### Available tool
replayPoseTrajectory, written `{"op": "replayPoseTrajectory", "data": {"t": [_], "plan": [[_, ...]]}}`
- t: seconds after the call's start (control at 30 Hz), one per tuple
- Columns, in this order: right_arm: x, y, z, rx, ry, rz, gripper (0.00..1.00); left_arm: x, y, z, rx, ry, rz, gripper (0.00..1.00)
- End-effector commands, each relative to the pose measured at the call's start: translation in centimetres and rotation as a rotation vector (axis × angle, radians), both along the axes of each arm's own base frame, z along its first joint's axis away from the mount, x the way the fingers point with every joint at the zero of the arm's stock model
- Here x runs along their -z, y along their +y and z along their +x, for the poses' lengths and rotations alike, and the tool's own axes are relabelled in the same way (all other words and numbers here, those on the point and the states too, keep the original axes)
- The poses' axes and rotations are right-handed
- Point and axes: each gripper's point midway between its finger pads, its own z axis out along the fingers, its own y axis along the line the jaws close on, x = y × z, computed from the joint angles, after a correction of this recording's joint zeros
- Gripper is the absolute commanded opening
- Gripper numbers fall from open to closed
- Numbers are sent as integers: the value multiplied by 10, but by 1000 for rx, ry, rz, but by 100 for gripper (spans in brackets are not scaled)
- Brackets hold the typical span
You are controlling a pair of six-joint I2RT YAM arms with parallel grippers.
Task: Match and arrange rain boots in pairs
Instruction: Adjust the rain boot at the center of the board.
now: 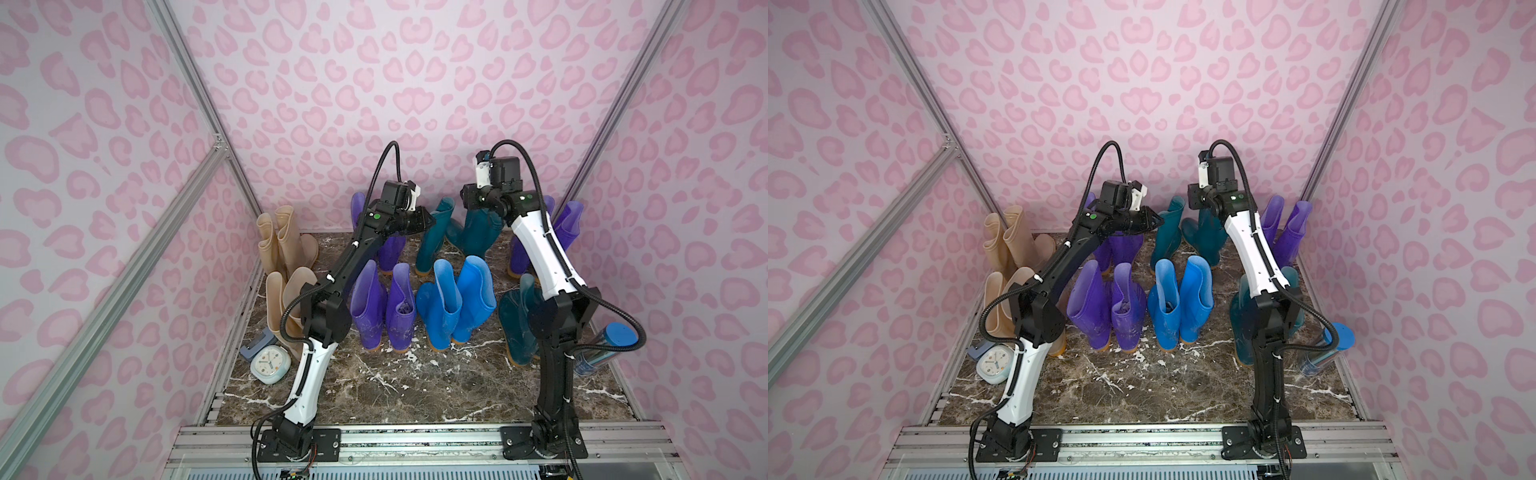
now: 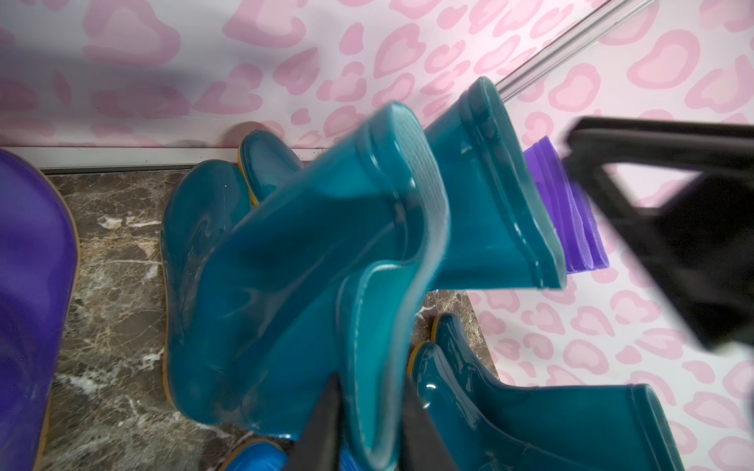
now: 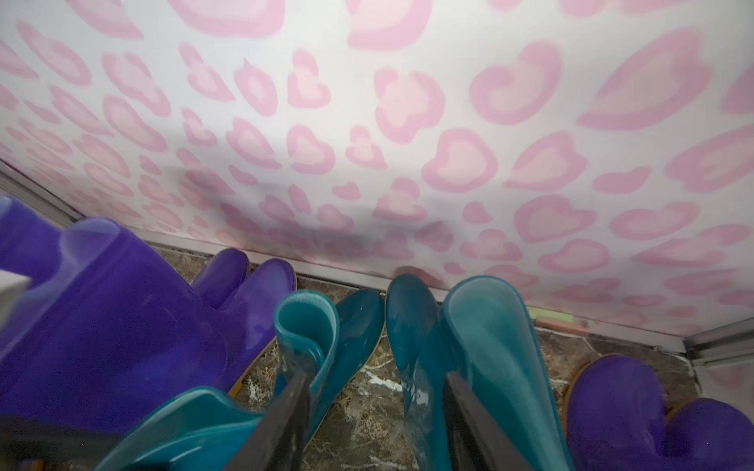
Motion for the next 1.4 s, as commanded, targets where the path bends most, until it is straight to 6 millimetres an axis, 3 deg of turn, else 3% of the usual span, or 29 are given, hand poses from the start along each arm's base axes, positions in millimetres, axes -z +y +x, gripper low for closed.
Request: {"op": "replayPoseTrajectory", "data": {"t": [0.0, 0.1, 0.17, 0.37, 0.53, 0.7, 0.8, 0.93, 1.0, 1.07, 1.17, 1.27, 1.37], "plan": [[-16, -11, -8, -2, -57, -49, 62, -24, 4, -7, 22, -53, -4, 43], [-13, -35, -17, 24, -63, -70, 74, -31, 15, -8, 4, -52, 9, 54], [-1, -47, -23, 0, -32, -74, 80, -36, 18, -12, 13, -54, 11, 60], [35, -76, -27, -1, 66, -106, 83, -29, 22, -21, 38, -32, 51, 63], [61, -65, -26, -99, 107, -99, 85, -21, 15, -30, 83, 10, 38, 64], [88, -70, -15, -86, 172, -98, 84, -22, 8, -43, 116, -14, 81, 66], [97, -70, -12, -85, 216, -98, 70, -15, 8, -48, 131, 1, 106, 65], [99, -54, -11, -147, 227, -26, 24, -4, 6, -56, 148, 21, 139, 59], [92, -40, -11, -176, 209, 25, 7, 0, 6, -57, 151, 25, 151, 51], [80, -24, -10, -191, 174, 45, 0, 4, 7, -57, 144, 30, 162, 38], [70, -1, -9, -188, 134, 52, 0, 7, 5, -53, 140, 33, 150, 17], [60, 19, -5, -203, 108, 97, 0, 4, 1, -47, 123, 22, 123, 8], [54, 24, 1, -198, 106, 141, 0, 1, -5, -39, 115, 13, 83, 2]]}}
